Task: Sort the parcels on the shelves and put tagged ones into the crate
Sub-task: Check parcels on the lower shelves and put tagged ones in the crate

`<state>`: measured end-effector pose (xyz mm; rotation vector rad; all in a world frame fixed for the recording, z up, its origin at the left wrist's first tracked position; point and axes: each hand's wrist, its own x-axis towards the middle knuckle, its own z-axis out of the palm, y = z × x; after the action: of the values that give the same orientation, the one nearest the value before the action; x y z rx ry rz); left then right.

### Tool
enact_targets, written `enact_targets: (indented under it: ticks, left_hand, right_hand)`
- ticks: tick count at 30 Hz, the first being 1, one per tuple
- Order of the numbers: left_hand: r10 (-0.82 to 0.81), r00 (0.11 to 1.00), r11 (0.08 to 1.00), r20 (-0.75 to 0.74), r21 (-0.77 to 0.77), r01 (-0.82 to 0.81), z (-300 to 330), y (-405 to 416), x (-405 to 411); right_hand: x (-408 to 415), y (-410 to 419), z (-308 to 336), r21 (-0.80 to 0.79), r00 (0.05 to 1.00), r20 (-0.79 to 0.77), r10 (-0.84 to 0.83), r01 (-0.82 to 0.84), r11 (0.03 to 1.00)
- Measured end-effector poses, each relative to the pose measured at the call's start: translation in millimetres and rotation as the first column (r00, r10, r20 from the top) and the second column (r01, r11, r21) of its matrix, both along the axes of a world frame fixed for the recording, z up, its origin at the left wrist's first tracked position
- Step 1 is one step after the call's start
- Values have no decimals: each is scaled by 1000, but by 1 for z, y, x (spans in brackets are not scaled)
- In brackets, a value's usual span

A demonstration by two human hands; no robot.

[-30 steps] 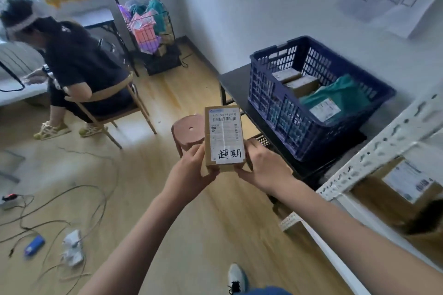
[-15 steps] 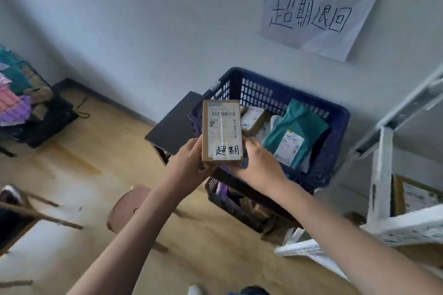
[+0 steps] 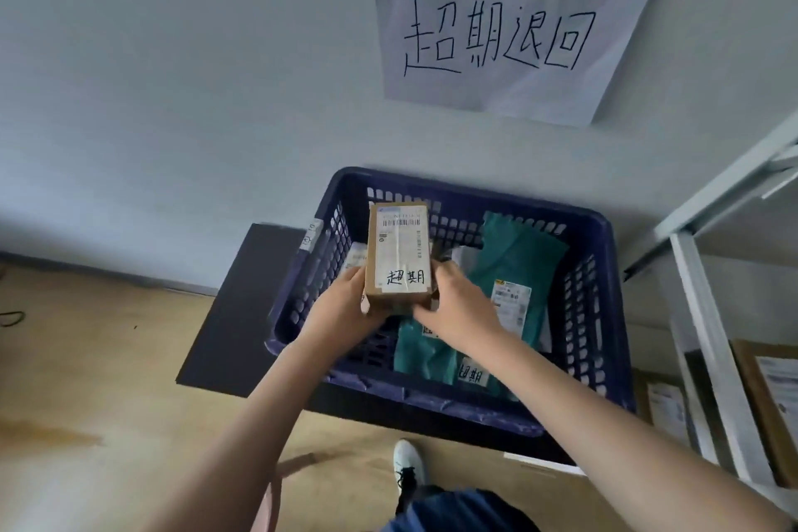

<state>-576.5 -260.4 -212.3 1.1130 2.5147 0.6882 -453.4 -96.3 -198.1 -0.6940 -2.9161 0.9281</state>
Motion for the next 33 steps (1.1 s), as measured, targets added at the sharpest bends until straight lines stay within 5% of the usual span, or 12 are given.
enact_targets:
  ticks: [7, 14, 18, 24, 33]
  left_hand:
    - [-77, 988, 995, 133, -57, 85, -20, 36, -53]
    - [-86, 971, 993, 222, -65, 103, -35, 44, -75]
    - [-147, 965, 984, 216, -62, 164, -29, 37, -77]
    - [-215, 968, 906, 130, -344, 247, -28, 7, -70]
    - [-389, 921, 891, -28, -265, 369, -10, 8, -4]
  right_hand:
    - [-43, 18, -35, -6, 986, 136, -92, 94, 996]
    - [-55, 9, -53, 49, 967, 115, -227, 222, 974]
    - [-49, 0, -54, 64, 953, 137, -272, 265, 962]
    - [-15, -7, -44, 141, 896, 187, -403, 382, 913]
    - [88, -27, -10, 192, 817, 62, -574, 554, 810]
